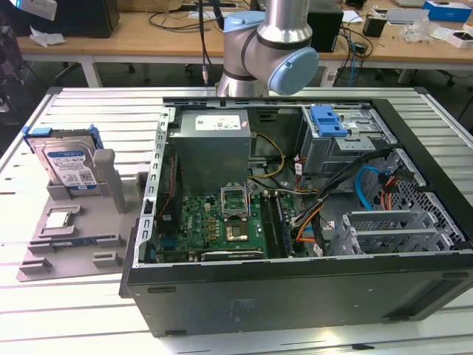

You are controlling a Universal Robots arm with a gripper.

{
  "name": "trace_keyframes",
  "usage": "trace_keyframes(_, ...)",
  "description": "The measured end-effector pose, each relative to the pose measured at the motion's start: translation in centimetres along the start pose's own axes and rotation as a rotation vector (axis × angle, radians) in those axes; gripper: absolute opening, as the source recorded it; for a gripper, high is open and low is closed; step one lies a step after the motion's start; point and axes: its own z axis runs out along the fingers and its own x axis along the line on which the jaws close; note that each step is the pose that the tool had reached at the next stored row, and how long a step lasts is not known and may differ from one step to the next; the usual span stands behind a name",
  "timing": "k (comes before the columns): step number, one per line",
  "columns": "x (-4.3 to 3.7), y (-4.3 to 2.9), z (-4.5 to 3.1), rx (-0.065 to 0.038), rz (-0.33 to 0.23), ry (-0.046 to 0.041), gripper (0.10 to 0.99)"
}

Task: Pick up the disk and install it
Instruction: 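Pick up the disk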

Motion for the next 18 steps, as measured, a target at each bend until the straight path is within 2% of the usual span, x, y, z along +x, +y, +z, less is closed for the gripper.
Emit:
trace_keyframes(14, -0.16, -0.41, 0.70, 0.000, 0.000, 0.0010, 0.541)
trace_keyframes(18, -0.20, -0.62, 1.16, 0.000, 0.000, 0.0042, 0.541)
